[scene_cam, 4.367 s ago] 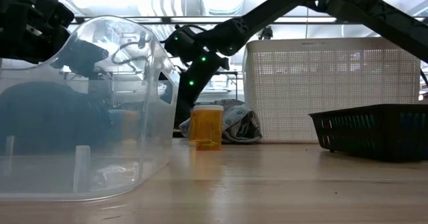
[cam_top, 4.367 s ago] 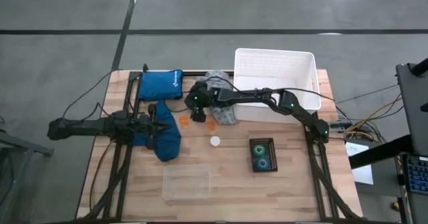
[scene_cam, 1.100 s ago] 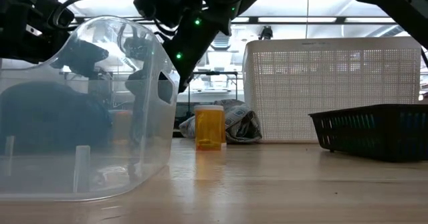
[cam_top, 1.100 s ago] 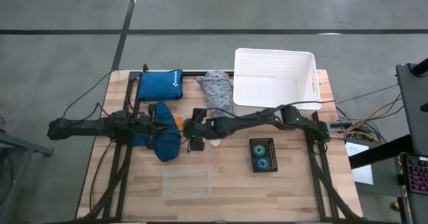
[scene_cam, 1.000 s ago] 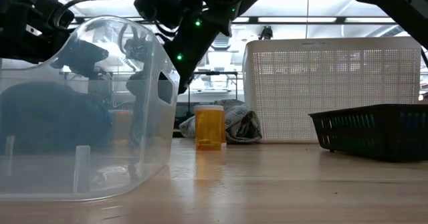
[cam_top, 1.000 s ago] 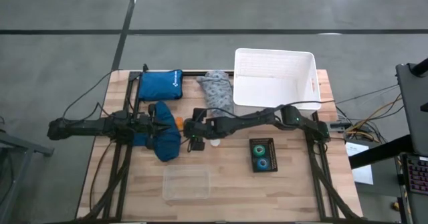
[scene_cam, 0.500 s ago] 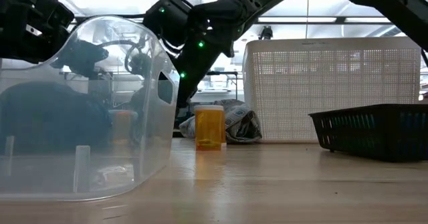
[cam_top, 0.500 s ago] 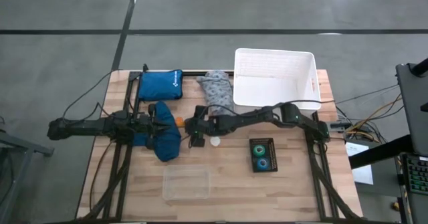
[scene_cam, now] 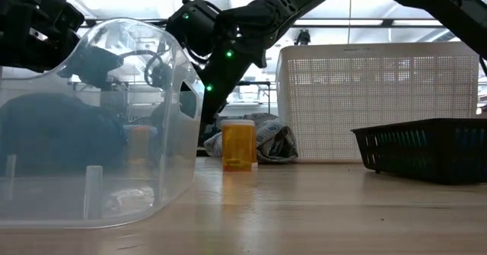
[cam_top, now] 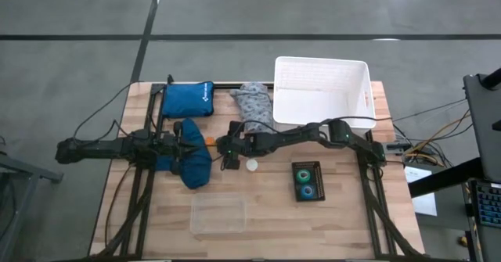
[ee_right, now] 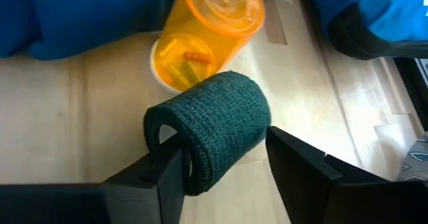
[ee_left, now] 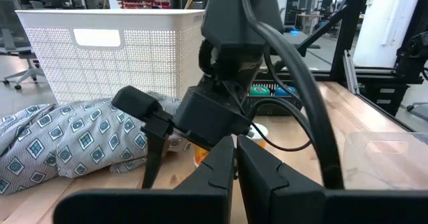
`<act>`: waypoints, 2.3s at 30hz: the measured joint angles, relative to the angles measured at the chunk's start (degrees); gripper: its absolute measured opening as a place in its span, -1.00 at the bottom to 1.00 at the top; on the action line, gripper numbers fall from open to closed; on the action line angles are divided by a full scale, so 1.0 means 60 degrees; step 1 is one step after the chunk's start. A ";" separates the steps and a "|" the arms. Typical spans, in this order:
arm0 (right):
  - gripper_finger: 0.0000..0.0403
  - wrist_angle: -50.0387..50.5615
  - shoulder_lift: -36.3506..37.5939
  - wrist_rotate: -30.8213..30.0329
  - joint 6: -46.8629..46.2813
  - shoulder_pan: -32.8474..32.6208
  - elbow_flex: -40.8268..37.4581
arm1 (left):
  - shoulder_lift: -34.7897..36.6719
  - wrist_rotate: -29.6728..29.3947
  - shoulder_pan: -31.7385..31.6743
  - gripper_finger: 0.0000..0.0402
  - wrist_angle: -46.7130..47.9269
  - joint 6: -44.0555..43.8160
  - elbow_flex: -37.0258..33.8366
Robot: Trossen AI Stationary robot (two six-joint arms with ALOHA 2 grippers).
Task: Pick & place medical supplies in basket/bin
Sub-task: Put the green bandage into the black bin
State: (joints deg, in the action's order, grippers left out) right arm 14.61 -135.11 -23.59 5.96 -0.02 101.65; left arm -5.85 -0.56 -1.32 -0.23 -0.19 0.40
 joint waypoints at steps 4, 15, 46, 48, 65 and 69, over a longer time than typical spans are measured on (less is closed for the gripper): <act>-0.20 -0.0004 0.0000 0.0000 -0.0113 -0.0014 0.0003 | 0.0000 0.0000 0.0000 -0.87 0.0000 0.0004 -0.0003; -0.58 -0.0015 0.0000 -0.0058 -0.0240 -0.0003 0.0003 | 0.0000 -0.0003 0.0000 -0.87 0.0000 0.0009 -0.0003; -0.83 0.3800 0.2778 0.0093 -0.0427 -0.0251 0.0043 | 0.0000 -0.0004 0.0001 -0.87 0.0000 0.0029 -0.0001; -0.83 0.4446 0.3405 0.0446 -0.0509 -0.0258 0.0040 | 0.0000 -0.0004 0.0003 -0.87 0.0000 0.0029 -0.0003; -0.83 1.0009 0.6441 0.2768 -0.4998 -0.0634 0.0003 | -0.0062 -0.0007 0.0004 -0.87 0.0000 0.0000 -0.0003; -0.83 1.1221 0.6524 0.2802 -0.5692 -0.1065 -0.0058 | -0.0060 -0.0004 0.0004 -0.87 0.0000 0.0004 -0.0003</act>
State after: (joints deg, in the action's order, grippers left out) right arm 81.94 -95.96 -6.78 -28.20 -6.41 101.30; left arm -6.21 -0.58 -1.30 -0.23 -0.16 0.38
